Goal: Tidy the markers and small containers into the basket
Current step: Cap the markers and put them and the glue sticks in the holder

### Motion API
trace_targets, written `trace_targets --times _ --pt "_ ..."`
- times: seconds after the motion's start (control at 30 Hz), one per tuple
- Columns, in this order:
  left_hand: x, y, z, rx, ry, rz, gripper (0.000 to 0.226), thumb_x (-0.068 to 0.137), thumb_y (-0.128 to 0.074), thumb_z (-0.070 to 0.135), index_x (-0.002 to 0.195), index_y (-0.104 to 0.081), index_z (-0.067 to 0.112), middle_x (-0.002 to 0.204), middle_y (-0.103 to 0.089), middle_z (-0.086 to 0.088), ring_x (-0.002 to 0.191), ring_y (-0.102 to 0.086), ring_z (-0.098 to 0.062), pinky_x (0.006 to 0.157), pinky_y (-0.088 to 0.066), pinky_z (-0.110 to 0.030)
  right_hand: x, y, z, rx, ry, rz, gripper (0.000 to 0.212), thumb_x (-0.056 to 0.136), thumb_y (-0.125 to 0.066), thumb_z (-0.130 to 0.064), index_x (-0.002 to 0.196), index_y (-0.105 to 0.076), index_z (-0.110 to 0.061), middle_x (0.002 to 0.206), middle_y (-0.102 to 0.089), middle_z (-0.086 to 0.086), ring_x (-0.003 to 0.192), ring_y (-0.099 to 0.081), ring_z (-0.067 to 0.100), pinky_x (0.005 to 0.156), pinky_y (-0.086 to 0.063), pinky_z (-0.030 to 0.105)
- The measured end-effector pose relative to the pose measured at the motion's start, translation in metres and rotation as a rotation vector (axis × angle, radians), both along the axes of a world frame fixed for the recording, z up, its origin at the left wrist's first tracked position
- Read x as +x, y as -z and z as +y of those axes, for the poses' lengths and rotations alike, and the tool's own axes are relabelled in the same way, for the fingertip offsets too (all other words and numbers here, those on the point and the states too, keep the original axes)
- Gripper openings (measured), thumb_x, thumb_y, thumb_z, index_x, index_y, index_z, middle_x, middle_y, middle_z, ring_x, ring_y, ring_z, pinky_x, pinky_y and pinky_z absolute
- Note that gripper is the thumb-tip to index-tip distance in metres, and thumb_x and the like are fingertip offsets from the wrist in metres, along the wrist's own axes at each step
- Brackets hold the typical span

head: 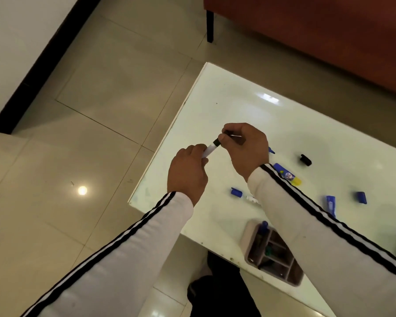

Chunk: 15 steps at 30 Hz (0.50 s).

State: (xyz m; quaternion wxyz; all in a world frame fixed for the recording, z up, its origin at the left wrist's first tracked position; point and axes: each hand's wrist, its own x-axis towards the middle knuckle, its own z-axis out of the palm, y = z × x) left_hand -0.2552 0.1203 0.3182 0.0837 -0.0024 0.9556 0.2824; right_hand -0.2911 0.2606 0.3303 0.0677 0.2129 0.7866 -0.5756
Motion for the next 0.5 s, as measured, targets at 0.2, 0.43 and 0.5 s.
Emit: trace_targets --times 0.2,0.43,0.5 --pt "0.060 -0.024 0.029 0.063 0.000 0.024 0.025 0.093 -0.052 0.002 0.115 -0.063 0.009 0.094 -0.065 -0.006 0.090 -0.055 -0.026 0.073 -0.037 -0.029 0.075 -0.032 0.024 -0.055 0.080 0.017 0.018 0.084 -0.074 -0.016 0.100 -0.072 -0.024 0.094 -0.073 -0.012 0.088 -0.069 0.006 0.088 -0.056 0.032" --pt "0.104 -0.056 0.091 0.124 0.223 0.120 0.022 0.088 -0.056 -0.001 0.108 -0.063 0.006 0.086 -0.065 -0.006 0.082 -0.055 -0.031 0.069 -0.040 -0.035 0.142 -0.074 0.088 -0.062 0.278 0.050 0.017 0.084 -0.073 -0.015 0.099 -0.073 -0.022 0.093 -0.073 -0.012 0.086 -0.071 0.007 0.084 -0.058 0.035" --pt "0.112 -0.058 0.102 0.144 0.306 0.157 0.023 0.093 -0.054 0.011 0.114 -0.062 0.007 0.095 -0.066 -0.007 0.087 -0.057 -0.032 0.074 -0.046 -0.040 0.155 -0.087 0.103 -0.033 0.283 0.095 0.018 0.084 -0.073 -0.012 0.099 -0.071 -0.020 0.092 -0.073 -0.011 0.087 -0.070 0.005 0.081 -0.056 0.027"
